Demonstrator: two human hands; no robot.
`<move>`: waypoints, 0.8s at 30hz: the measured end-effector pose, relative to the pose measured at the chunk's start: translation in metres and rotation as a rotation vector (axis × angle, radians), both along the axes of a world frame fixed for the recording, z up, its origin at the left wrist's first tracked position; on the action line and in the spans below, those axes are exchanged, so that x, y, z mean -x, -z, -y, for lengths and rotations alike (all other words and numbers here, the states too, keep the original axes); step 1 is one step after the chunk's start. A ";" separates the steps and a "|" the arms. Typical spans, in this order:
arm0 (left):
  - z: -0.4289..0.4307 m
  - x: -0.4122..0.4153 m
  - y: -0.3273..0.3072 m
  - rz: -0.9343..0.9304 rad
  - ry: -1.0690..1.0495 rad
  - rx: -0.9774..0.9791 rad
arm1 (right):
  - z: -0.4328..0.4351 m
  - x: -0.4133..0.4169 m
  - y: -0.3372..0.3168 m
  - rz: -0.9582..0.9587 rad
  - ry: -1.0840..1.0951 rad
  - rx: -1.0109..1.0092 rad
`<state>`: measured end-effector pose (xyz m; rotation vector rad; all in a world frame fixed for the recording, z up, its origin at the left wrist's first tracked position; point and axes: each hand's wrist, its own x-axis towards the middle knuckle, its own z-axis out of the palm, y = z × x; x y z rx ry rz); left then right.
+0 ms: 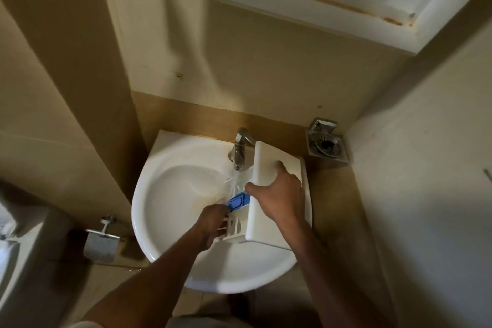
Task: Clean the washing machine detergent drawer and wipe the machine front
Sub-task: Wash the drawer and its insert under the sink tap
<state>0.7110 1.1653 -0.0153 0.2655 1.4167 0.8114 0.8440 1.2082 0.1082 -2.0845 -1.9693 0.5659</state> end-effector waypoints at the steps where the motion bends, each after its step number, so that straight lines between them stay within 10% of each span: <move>1: -0.001 0.000 0.000 0.004 0.003 0.006 | 0.000 0.000 0.001 0.011 -0.004 0.006; 24: -0.026 0.057 -0.041 0.127 -0.095 -0.096 | -0.025 -0.069 0.038 -0.822 0.349 0.328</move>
